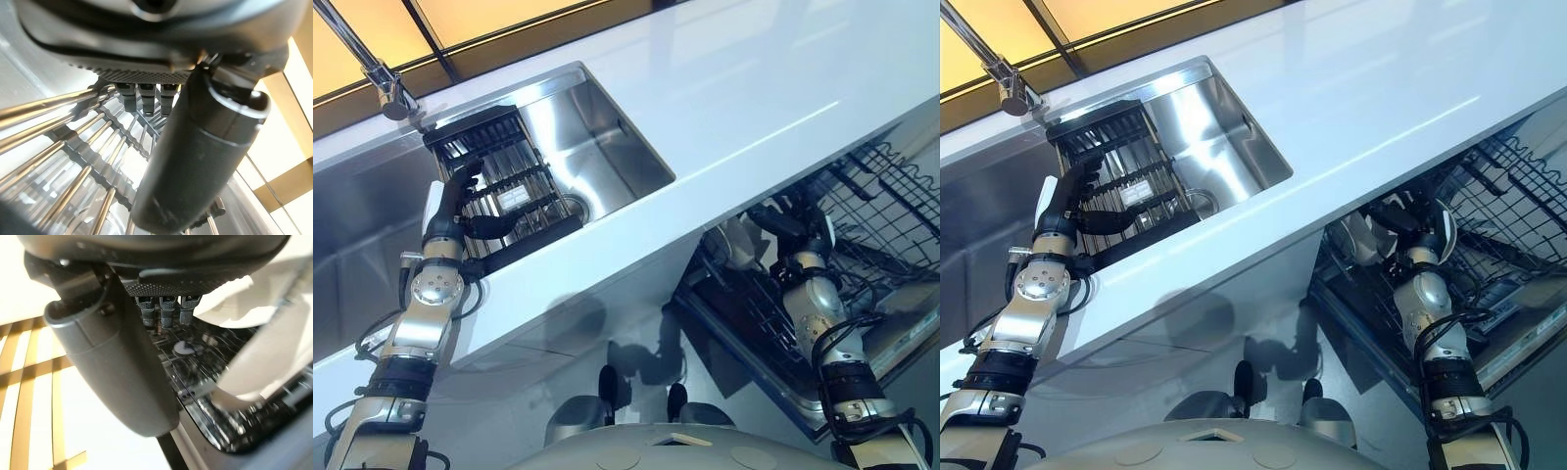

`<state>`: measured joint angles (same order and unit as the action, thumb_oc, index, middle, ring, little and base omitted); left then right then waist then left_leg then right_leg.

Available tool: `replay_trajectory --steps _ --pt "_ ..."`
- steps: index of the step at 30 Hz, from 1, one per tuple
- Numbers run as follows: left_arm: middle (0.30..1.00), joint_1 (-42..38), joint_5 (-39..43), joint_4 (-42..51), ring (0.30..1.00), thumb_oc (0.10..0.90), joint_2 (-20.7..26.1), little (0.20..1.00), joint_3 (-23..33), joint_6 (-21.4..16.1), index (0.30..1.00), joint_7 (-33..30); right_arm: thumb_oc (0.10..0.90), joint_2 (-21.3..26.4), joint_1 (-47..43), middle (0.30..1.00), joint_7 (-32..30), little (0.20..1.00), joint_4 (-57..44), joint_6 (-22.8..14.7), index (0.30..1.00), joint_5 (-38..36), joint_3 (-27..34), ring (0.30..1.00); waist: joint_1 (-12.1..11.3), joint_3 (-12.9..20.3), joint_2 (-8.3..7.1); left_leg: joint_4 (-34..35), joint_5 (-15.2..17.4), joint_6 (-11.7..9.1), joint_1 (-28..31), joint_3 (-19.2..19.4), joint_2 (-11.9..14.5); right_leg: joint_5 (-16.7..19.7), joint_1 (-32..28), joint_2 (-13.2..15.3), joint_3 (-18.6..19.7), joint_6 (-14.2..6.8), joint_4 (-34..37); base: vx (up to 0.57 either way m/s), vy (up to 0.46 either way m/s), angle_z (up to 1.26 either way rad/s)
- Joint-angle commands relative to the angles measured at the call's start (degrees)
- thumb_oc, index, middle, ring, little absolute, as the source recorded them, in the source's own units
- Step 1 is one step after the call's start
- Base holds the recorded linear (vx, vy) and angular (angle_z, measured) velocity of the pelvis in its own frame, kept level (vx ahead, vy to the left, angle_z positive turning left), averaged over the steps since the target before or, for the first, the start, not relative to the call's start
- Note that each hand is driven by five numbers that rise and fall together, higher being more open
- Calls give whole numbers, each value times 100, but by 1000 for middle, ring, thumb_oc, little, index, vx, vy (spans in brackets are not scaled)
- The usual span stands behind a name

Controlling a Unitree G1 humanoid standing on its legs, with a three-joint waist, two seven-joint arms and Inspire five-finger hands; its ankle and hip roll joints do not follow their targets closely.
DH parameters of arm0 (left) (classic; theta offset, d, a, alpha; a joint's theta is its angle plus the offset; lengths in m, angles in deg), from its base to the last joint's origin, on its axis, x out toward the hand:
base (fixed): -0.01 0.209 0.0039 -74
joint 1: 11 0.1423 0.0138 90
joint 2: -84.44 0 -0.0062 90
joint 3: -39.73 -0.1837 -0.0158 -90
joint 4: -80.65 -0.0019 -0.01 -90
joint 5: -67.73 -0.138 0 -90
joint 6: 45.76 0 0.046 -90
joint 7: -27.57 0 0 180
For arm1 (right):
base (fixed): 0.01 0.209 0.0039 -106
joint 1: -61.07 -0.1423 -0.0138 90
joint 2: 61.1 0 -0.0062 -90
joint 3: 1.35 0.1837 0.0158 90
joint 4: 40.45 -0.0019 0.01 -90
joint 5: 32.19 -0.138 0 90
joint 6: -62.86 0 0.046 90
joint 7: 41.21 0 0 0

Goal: Pick up plates and place into dishwasher.

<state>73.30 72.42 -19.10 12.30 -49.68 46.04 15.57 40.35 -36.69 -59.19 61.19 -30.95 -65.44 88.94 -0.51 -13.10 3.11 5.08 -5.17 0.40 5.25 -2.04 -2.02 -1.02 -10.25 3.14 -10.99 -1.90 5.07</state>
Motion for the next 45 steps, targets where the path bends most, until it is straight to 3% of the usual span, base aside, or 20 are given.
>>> replay_trajectory --steps 1,8,13,17,22,28,38,45 --pt "900 645 -44 234 900 800 212 900 337 -227 900 -39 800 496 -598 900 -215 900 -931 -751 900 1096 686 900 -299 272 -217 -203 886 265 185 216 -421 -216 515 -112 79 -352 -620 0 0 0" --pt "900 968 -87 312 900 800 79 900 819 -388 900 75 800 316 479 900 -592 900 -1248 -1140 900 1495 1482 900 41 147 -257 -229 937 285 199 458 -367 -180 665 -124 276 -459 -727 -34 4 -5" --pt "900 1178 -81 406 900 800 36 900 1089 -449 900 112 800 -67 1190 900 -766 900 -1103 -1483 900 1164 1934 900 248 79 -286 -251 977 295 176 637 -344 -176 757 -144 391 -495 -771 -42 9 -16" --pt "900 1236 -8 447 900 800 80 900 1153 -436 900 103 800 -145 1424 900 -1000 900 -882 -1432 900 1007 2069 900 337 47 -277 -231 1038 301 223 693 -338 -229 764 -155 438 -525 -796 -1 13 -17" --pt "900 1127 92 424 900 800 164 900 1062 -395 900 17 800 -333 1449 900 -1253 900 -194 -1318 900 140 2032 900 404 18 -247 -286 1059 308 177 773 -336 -236 832 -154 504 -533 -860 -21 10 -8" --pt "900 965 136 361 900 800 288 900 958 -357 900 23 800 -600 1393 900 -476 900 593 -828 900 -1588 1802 900 386 13 -240 -303 1047 302 160 758 -346 -242 844 -154 498 -517 -900 1 -3 -1" --pt "900 802 144 260 900 800 401 900 781 -331 900 -11 800 -645 1093 900 -200 900 1513 -155 900 -2551 1512 900 229 17 -193 -287 1000 280 147 610 -380 -250 833 -135 395 -493 -948 10 0 2" --pt "900 805 81 342 900 800 407 900 720 -278 900 21 800 -624 787 900 568 900 1437 748 900 -3282 1204 900 50 12 -180 -277 969 282 147 426 -401 -280 817 -103 276 -468 -1001 29 -6 5"
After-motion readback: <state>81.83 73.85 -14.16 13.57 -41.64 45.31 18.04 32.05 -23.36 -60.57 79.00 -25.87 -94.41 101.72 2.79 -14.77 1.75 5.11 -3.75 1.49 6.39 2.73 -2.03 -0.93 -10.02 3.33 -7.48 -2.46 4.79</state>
